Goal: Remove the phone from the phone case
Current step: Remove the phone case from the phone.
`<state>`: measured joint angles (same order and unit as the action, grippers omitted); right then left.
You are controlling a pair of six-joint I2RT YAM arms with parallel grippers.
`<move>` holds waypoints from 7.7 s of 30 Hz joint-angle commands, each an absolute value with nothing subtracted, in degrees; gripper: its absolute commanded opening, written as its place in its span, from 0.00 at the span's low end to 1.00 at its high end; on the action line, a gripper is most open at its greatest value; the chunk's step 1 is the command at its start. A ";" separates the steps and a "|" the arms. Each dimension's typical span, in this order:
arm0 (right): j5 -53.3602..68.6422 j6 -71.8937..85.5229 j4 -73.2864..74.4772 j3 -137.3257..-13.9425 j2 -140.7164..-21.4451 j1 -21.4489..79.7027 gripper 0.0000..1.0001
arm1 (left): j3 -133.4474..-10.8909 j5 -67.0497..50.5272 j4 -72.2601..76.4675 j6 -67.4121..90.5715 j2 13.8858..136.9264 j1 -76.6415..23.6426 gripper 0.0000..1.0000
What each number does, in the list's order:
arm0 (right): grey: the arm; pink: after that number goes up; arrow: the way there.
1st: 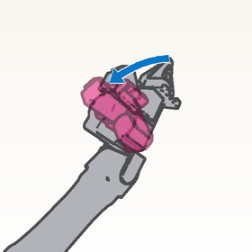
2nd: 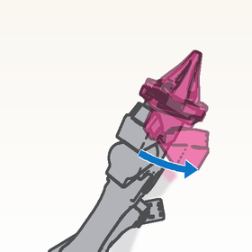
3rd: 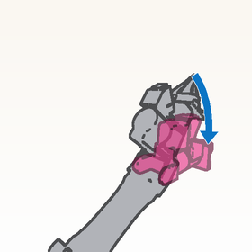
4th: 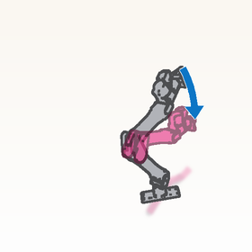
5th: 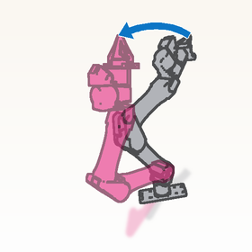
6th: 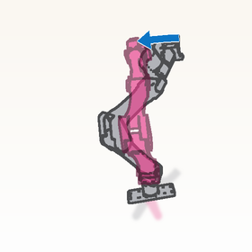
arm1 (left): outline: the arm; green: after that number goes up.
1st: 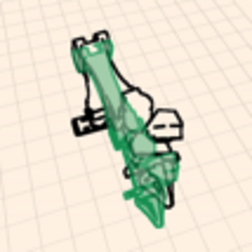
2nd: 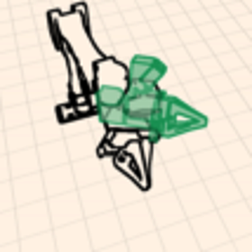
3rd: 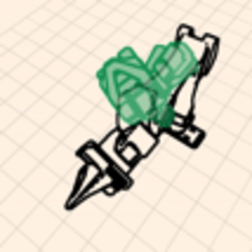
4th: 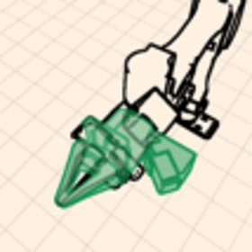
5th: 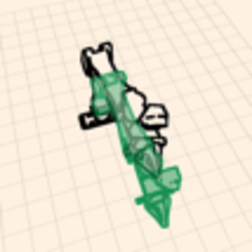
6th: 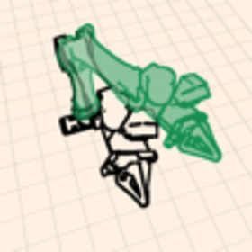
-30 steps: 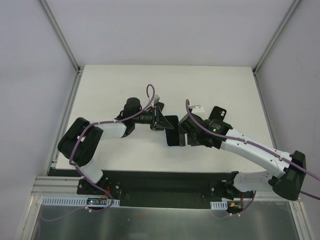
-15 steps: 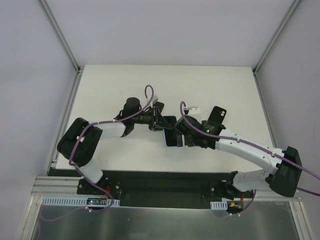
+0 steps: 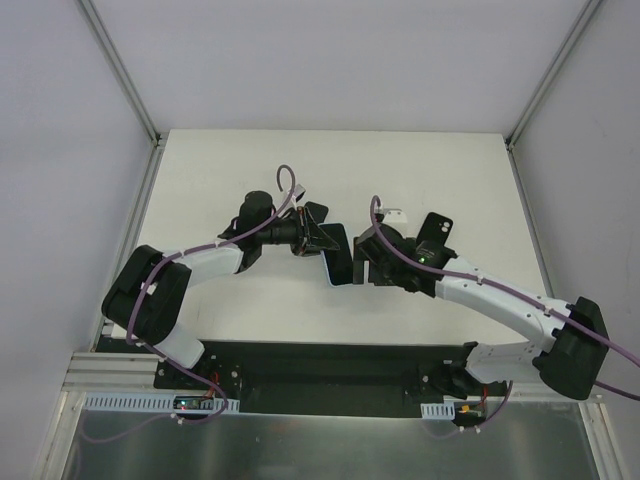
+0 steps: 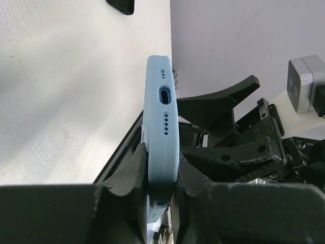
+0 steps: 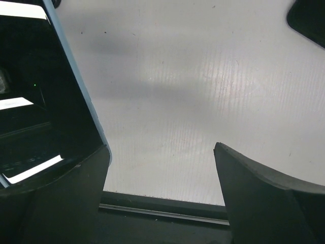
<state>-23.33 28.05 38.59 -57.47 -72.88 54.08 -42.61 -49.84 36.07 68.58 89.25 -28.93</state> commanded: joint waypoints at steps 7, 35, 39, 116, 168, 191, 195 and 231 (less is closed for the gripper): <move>-18.10 27.33 37.43 -51.06 -77.33 52.82 0.87 | -47.72 -60.21 59.59 88.50 80.51 -30.06 0.00; -20.04 20.13 38.67 -58.18 -77.25 55.46 0.79 | -48.78 -60.55 58.71 88.86 80.86 -30.59 0.00; -21.53 19.86 38.76 -59.24 -79.01 55.28 0.80 | -48.96 -60.73 58.80 88.95 81.12 -30.94 0.00; -14.86 23.90 28.04 -49.22 -80.89 49.49 0.82 | -48.08 -61.61 54.14 86.75 75.41 -31.29 0.00; 5.72 29.27 26.00 -44.38 -46.05 40.17 0.73 | -51.24 -63.54 50.71 74.79 89.83 -28.39 0.00; -9.93 33.40 34.98 -44.48 -61.96 41.75 0.66 | -54.14 -64.34 50.98 78.31 82.53 -28.48 0.00; -9.14 33.66 32.88 -44.30 -63.80 42.10 0.66 | -54.14 -64.25 53.42 80.85 81.65 -28.48 0.00; 26.88 32.60 4.23 -50.45 -61.96 34.37 0.53 | -49.83 -70.05 51.77 72.95 82.44 -28.56 0.00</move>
